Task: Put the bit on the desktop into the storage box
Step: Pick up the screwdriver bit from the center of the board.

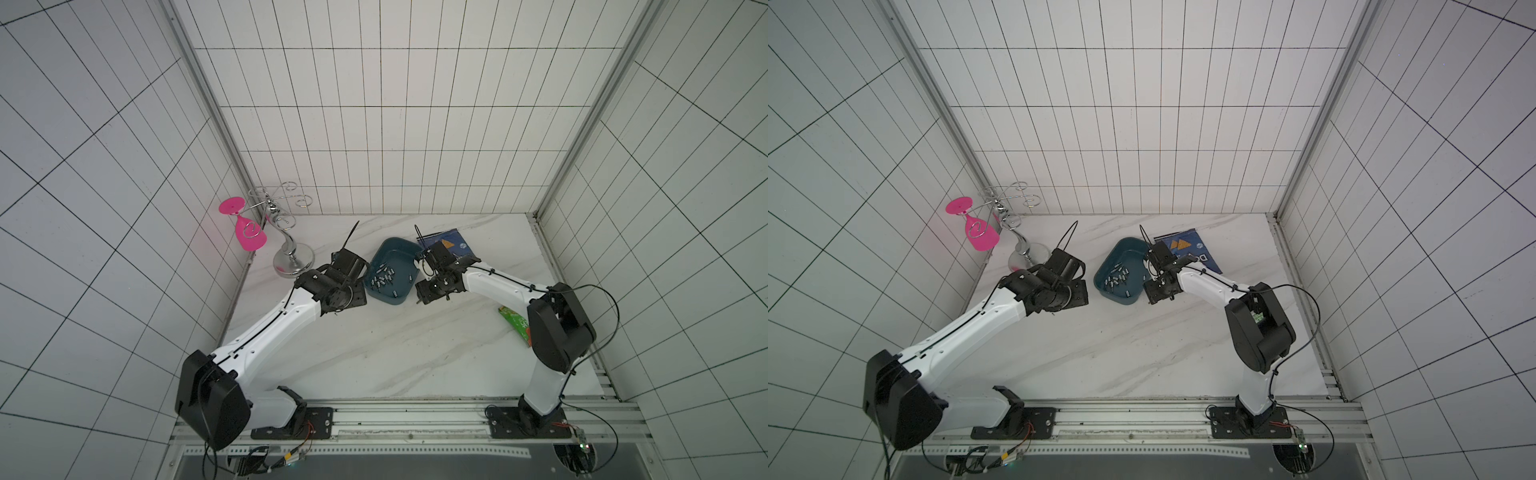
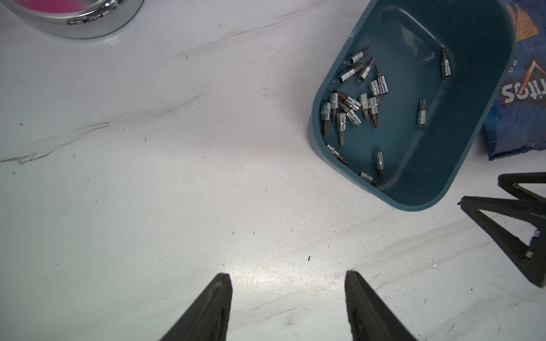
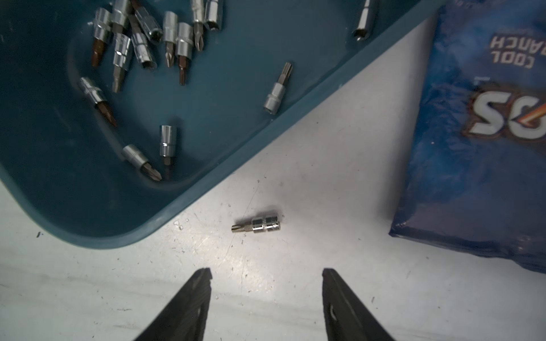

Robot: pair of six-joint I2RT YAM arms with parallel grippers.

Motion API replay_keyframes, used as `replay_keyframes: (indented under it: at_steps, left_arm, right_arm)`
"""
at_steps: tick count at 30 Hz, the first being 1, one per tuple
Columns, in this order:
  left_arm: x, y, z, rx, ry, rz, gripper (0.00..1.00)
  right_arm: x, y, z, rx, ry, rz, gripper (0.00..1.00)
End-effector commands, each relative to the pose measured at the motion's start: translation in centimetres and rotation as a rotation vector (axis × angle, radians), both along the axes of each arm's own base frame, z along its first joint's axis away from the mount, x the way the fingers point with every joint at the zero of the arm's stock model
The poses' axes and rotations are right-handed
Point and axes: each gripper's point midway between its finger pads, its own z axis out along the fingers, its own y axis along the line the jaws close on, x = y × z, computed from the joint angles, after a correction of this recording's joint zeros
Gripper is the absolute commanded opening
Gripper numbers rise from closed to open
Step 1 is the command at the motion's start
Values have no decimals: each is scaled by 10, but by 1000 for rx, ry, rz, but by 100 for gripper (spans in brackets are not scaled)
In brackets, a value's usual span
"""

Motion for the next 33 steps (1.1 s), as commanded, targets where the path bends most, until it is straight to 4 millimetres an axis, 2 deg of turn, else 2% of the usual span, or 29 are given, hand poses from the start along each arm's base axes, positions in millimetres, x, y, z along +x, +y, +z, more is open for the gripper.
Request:
replay_keyframes:
  at_steps: [1,11,25,33]
  left_arm:
    - [3,-2,0,2,-15,2,65]
    - [3,0,0,9,-14,3,65]
    - [2,2,-2,19,-10,8,65]
    - [2,2,-3,21,-8,9,65]
  right_arm:
    - [-4,7,-15,6,23,27,63]
    - [-3,20,-35,1,51,90,65]
    - [-3,25,-44,-5,68,128,66]
    - [-4,25,-47,-14,78,133,62]
